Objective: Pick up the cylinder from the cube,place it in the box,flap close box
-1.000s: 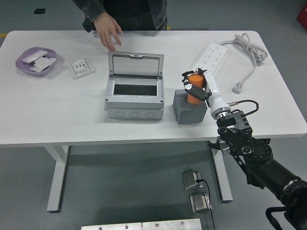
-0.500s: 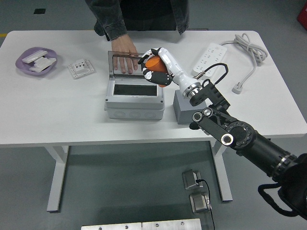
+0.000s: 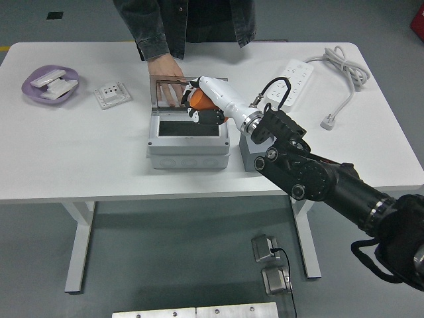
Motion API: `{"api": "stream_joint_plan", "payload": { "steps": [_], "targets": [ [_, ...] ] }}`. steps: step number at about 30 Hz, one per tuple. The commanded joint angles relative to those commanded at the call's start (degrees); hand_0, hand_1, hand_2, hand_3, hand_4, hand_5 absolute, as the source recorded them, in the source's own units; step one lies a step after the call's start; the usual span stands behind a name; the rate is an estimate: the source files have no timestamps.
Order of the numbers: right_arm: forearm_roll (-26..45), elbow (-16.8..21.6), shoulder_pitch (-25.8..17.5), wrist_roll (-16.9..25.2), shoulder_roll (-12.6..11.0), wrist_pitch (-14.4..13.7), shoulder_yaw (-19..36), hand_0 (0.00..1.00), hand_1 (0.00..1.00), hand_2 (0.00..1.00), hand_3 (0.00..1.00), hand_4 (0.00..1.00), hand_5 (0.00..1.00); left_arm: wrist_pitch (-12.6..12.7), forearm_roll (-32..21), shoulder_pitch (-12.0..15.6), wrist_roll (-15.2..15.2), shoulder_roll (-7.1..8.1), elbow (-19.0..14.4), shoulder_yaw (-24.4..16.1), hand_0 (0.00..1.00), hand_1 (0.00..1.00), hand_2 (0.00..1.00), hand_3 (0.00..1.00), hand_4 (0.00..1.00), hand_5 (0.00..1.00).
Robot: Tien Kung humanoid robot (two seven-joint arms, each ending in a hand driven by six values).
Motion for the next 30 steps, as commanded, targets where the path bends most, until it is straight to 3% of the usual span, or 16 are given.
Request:
{"api": "stream_joint_plan", "payload": {
  "steps": [4, 10, 30],
  "targets": [
    [1.85, -3.34, 1.28, 0.08, 0.00, -0.08, -1.92, 0.208, 0.203, 0.289, 0.336, 0.002, 0.002, 0.22, 0.10, 0.08, 0.35, 0.31, 0.00, -0.11, 0.670, 0.704, 0.718, 0.710, 0.647, 0.158],
    [3.71, -4.98, 2.31, -0.15, 0.00, -0.06, -4.35, 0.211, 0.204, 0.291, 0.336, 0.002, 0.002, 0.49, 0.39, -0.03, 0.59, 0.69, 0.00, -0.34, 0.671, 0.704, 0.718, 0.711, 0.648, 0.158],
    [10.02, -2.60, 1.49, 0.84, 0.00, -0.92, -7.70, 0.217, 0.213, 0.300, 0.345, 0.002, 0.002, 0.88, 0.18, 0.47, 0.57, 0.26, 0.00, -0.26, 0.671, 0.704, 0.710, 0.709, 0.647, 0.160]
  ]
}}
